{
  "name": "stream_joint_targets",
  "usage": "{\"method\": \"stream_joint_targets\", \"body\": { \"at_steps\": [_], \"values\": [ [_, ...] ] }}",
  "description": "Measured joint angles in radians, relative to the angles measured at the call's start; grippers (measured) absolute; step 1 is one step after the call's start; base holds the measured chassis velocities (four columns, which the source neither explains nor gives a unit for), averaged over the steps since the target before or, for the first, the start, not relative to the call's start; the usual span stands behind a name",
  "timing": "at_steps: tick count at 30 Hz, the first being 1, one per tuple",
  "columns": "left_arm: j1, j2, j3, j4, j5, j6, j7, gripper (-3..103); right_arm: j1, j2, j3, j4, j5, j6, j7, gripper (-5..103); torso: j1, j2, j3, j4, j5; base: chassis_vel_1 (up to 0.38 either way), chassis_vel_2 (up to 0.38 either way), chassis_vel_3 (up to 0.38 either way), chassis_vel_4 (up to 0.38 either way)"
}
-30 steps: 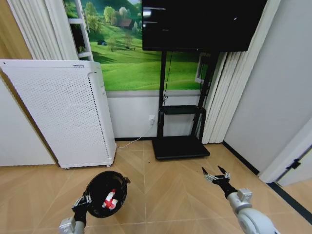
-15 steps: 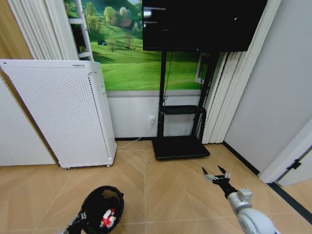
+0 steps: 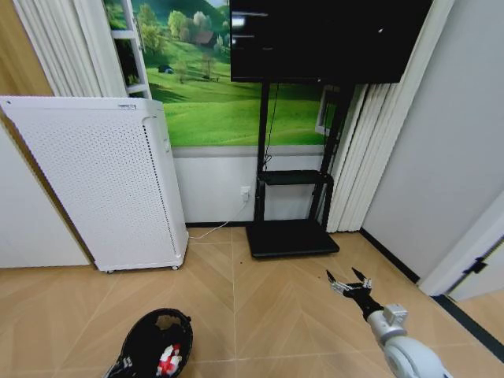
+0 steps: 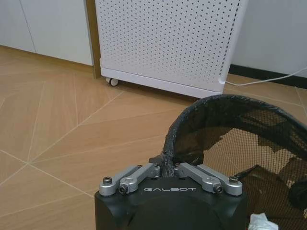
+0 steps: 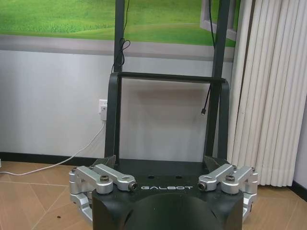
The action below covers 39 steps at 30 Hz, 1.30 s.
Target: Pick up the trash bin and place the garbage on the floor into it.
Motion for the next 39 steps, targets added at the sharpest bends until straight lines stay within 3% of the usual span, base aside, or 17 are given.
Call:
{"method": "stream_joint_targets", "body": {
  "at_steps": [2,3,5,6,8,15,19,25,27,32,39],
  "values": [
    [0.003,0.002,-0.004,-0.008,-0.004,0.003,-0.002,6,0.000,0.000,0.000,0.000,0.000,0.000,0.000,100,0.000,0.000,0.000,0.0001,0.0003,0.000,0.000,0.000,0.000],
    [0.009,0.006,-0.011,-0.023,-0.008,0.007,-0.004,17,0.000,0.000,0.000,0.000,0.000,0.000,0.000,100,0.000,0.000,0.000,0.0000,0.0003,0.000,0.000,0.000,0.000],
    [0.013,0.008,-0.014,-0.030,-0.008,0.008,-0.004,17,0.000,0.000,0.000,0.000,0.000,0.000,0.000,100,0.000,0.000,0.000,0.0000,0.0001,0.000,0.000,0.000,0.000],
    [0.020,0.011,-0.020,-0.043,-0.007,0.009,-0.005,28,0.000,0.000,0.000,0.000,0.000,0.000,0.000,100,0.000,0.000,0.000,0.0000,0.0003,0.000,0.000,0.000,0.000],
    [0.024,0.012,-0.024,-0.050,-0.005,0.009,-0.006,28,0.000,0.000,0.000,0.000,0.000,0.000,0.000,100,0.000,0.000,0.000,0.0000,0.0004,0.000,0.000,0.000,0.000],
    [0.051,0.016,-0.042,-0.079,0.021,-0.003,-0.004,60,0.000,0.000,0.000,0.000,0.000,0.000,0.000,100,0.000,0.000,0.000,0.0001,0.0003,0.000,0.000,0.000,0.000],
    [0.054,0.015,-0.044,-0.081,0.034,-0.010,-0.001,71,0.000,0.000,0.000,0.000,0.000,0.000,0.000,100,0.000,0.000,0.000,0.0000,0.0003,0.000,0.000,0.000,0.000],
    [0.051,0.015,-0.055,-0.088,0.108,-0.053,0.016,87,0.000,0.000,0.000,0.000,0.000,0.000,0.000,100,0.000,0.000,0.000,0.0003,0.0002,0.000,0.000,0.000,0.000],
    [0.024,0.020,-0.066,-0.104,0.203,-0.106,0.028,97,0.000,0.000,0.000,0.000,0.000,0.000,0.000,100,0.000,0.000,0.000,0.0002,0.0003,0.000,0.000,0.000,0.000],
    [-0.050,0.044,-0.065,-0.137,0.258,-0.151,0.043,98,0.000,0.000,0.000,0.000,0.000,0.000,0.000,100,0.000,0.000,0.000,0.0000,0.0003,0.000,0.000,0.000,0.000],
    [-0.222,0.102,-0.026,-0.146,0.216,-0.175,0.073,98,0.000,0.000,0.000,0.000,0.000,0.000,0.000,100,0.000,0.000,0.000,-0.0003,0.0004,0.000,0.000,0.000,0.000]
  ]
}}
